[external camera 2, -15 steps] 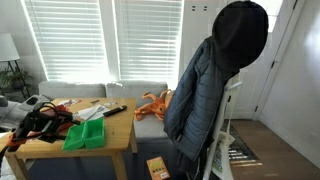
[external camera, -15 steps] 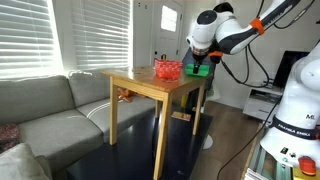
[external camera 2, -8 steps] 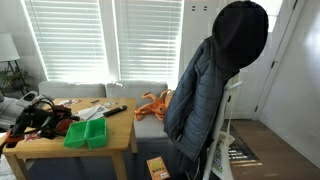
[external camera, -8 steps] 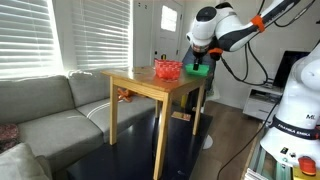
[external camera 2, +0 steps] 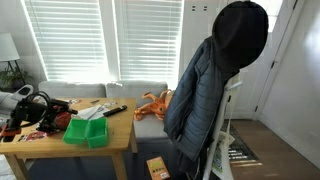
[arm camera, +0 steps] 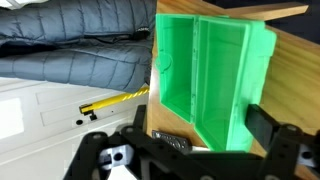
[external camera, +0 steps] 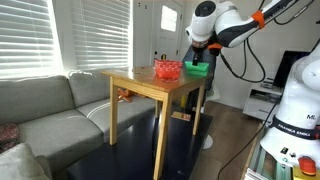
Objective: Close the green container
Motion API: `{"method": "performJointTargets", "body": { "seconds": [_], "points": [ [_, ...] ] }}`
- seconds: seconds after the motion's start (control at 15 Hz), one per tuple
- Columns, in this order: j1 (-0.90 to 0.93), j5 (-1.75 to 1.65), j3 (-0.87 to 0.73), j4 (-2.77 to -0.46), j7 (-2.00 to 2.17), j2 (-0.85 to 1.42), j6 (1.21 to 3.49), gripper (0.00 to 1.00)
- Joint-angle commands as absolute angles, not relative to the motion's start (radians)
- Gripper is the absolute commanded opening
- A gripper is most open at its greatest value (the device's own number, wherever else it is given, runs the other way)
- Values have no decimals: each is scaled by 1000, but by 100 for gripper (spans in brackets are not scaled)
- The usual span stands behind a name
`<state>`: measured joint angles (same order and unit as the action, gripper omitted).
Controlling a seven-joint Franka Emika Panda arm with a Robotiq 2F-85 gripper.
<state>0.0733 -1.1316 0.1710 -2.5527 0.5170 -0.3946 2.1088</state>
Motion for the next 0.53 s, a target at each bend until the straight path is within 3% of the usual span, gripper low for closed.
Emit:
{"method": "performJointTargets", "body": {
  "seconds": [0.0,0.47],
  "points": [
    [84,-1173,169,-2539,523,-410,2078,100],
    [82,-1223,162,-2525,517,-409,2054,100]
  ]
}}
